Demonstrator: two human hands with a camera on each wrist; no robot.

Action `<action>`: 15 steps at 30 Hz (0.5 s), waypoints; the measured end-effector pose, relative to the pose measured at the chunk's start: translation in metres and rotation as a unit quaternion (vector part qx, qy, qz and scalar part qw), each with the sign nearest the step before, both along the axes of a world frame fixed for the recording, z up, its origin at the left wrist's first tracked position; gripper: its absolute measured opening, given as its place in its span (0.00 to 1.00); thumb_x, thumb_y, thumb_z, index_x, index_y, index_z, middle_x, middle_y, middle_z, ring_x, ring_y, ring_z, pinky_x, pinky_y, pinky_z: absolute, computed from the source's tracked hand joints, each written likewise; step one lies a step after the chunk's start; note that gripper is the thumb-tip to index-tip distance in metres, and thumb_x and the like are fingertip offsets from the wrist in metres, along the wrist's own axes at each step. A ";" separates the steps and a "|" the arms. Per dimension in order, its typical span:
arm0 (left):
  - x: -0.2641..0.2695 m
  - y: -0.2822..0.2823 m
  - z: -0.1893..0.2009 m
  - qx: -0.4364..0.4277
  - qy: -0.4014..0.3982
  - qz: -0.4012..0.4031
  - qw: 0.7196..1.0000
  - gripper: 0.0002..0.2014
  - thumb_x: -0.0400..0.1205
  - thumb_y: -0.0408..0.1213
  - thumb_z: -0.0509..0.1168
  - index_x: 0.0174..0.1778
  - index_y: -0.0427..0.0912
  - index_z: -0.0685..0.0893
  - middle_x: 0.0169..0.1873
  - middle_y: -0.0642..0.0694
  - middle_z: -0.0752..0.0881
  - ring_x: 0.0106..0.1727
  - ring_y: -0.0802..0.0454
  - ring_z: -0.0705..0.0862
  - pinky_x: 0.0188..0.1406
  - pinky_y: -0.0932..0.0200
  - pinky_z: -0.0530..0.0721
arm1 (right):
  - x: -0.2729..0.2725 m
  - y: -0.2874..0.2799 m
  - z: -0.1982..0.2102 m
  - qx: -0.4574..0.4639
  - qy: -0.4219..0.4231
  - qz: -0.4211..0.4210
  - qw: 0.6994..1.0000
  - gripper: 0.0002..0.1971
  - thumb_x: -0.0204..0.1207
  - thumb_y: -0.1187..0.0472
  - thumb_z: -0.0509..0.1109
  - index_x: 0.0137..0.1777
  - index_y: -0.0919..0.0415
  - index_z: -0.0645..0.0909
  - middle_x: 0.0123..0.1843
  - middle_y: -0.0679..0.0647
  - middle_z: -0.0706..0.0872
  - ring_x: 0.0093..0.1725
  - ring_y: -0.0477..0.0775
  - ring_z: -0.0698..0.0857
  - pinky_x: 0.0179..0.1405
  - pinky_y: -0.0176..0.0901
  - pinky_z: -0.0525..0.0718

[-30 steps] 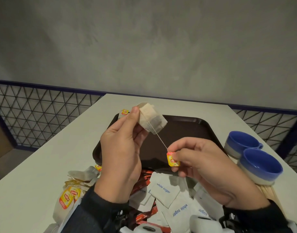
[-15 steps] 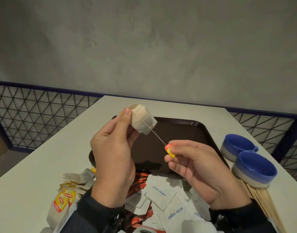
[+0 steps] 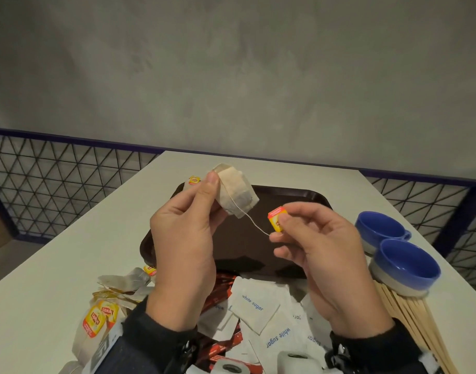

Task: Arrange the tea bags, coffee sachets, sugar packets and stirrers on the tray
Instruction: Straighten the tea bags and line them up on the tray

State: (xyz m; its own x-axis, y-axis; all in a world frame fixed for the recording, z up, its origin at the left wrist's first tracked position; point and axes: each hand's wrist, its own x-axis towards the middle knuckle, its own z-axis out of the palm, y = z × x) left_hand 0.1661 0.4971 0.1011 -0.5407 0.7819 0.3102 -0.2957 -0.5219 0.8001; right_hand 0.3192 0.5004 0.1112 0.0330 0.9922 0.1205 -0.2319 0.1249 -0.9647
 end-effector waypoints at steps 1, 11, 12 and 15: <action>0.001 0.000 -0.001 -0.007 0.009 0.000 1.000 0.14 0.79 0.46 0.71 0.54 0.42 0.94 0.51 0.44 0.95 0.59 0.46 0.93 0.57 0.47 0.91 | 0.001 -0.002 0.003 0.024 0.008 0.000 1.000 0.06 0.76 0.70 0.76 0.50 0.62 0.90 0.42 0.63 0.93 0.36 0.56 0.91 0.31 0.43 0.91; 0.012 0.001 -0.006 -0.036 0.068 -0.046 0.996 0.15 0.81 0.49 0.70 0.52 0.42 0.95 0.47 0.45 0.95 0.53 0.49 0.94 0.50 0.52 0.90 | -0.001 -0.005 0.002 0.133 -0.072 -0.038 0.988 0.12 0.75 0.69 0.78 0.53 0.53 0.88 0.41 0.54 0.92 0.36 0.46 0.90 0.35 0.34 0.88; 0.013 0.001 -0.007 -0.034 0.071 -0.051 0.996 0.13 0.81 0.48 0.70 0.50 0.44 0.95 0.46 0.46 0.95 0.51 0.51 0.94 0.46 0.56 0.90 | -0.001 -0.004 0.001 0.142 -0.075 -0.050 0.986 0.11 0.75 0.69 0.78 0.53 0.53 0.87 0.42 0.52 0.92 0.38 0.46 0.91 0.36 0.33 0.88; 0.014 -0.001 -0.006 -0.031 0.086 -0.067 0.994 0.09 0.84 0.43 0.70 0.46 0.48 0.96 0.43 0.48 0.95 0.48 0.55 0.94 0.39 0.66 0.87 | 0.000 -0.006 0.001 0.181 -0.091 -0.077 0.976 0.09 0.75 0.67 0.79 0.48 0.51 0.86 0.42 0.49 0.91 0.42 0.48 0.91 0.39 0.35 0.89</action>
